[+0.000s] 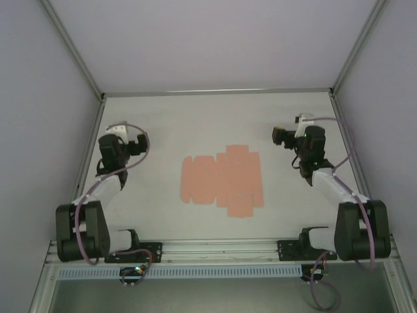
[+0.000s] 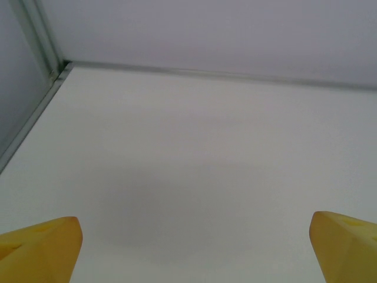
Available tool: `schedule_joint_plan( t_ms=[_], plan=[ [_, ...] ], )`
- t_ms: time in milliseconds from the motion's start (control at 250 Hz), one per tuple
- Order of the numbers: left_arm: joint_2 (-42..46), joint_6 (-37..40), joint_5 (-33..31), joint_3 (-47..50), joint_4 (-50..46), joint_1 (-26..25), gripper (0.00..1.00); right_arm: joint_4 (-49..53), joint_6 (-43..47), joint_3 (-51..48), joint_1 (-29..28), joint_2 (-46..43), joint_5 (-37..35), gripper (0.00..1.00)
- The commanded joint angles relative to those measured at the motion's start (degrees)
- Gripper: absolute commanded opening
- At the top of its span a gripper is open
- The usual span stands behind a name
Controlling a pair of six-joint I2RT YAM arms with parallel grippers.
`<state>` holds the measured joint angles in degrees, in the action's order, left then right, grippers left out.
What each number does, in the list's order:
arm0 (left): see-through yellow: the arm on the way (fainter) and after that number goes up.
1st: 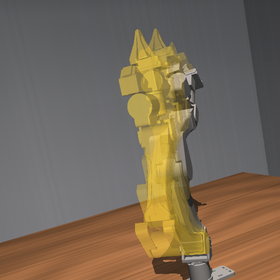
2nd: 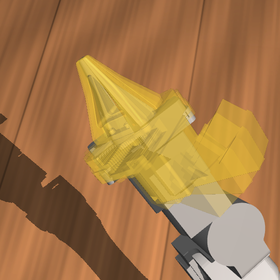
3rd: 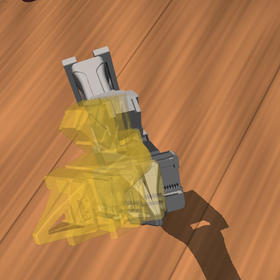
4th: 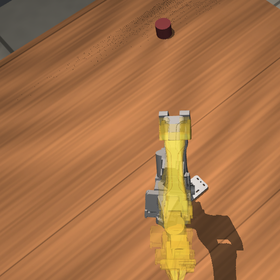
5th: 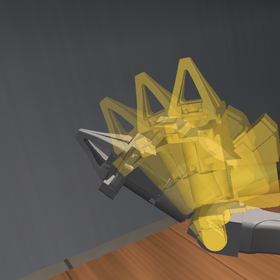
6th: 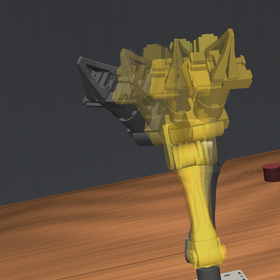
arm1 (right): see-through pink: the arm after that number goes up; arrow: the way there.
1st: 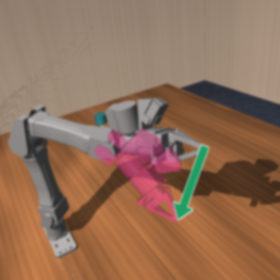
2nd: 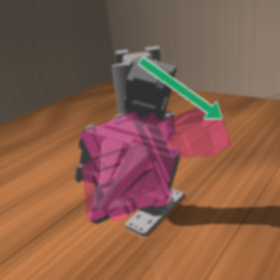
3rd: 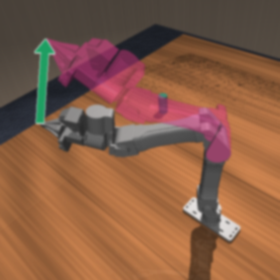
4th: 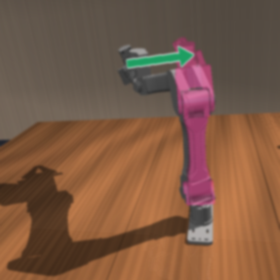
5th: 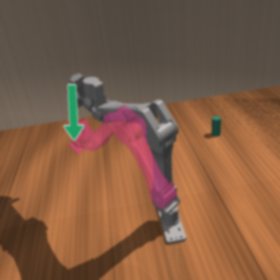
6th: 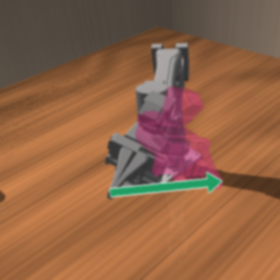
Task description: Assemble paper box
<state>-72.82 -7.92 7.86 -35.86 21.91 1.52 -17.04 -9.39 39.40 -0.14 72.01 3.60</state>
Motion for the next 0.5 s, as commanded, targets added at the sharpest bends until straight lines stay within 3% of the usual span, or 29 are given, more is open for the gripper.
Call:
schedule_joint_plan(
  t_ms=[0,100,196,371,495],
  plan=[
    [2.24,-14.08,8.33,-3.75,-19.18,-1.91,1.00,27.03,-10.85,6.90,-3.84,-0.16,4.74,0.93],
    [2.17,-19.59,15.40,-3.25,-21.75,-5.52,1.00,37.84,-15.95,12.68,-9.01,4.15,10.21,0.71],
    [1.83,-23.41,17.29,-2.91,-23.73,-9.10,1.00,39.49,-19.57,14.92,-11.52,9.23,18.06,0.46],
    [-1.27,-24.62,20.36,-4.21,-28.64,-12.50,1.00,40.30,-21.69,16.33,-14.34,18.54,20.02,0.24],
    [-4.44,-26.51,24.32,-3.17,-26.04,-13.30,1.00,42.44,-22.42,17.17,-14.23,25.25,17.84,0.16]
  ],
)
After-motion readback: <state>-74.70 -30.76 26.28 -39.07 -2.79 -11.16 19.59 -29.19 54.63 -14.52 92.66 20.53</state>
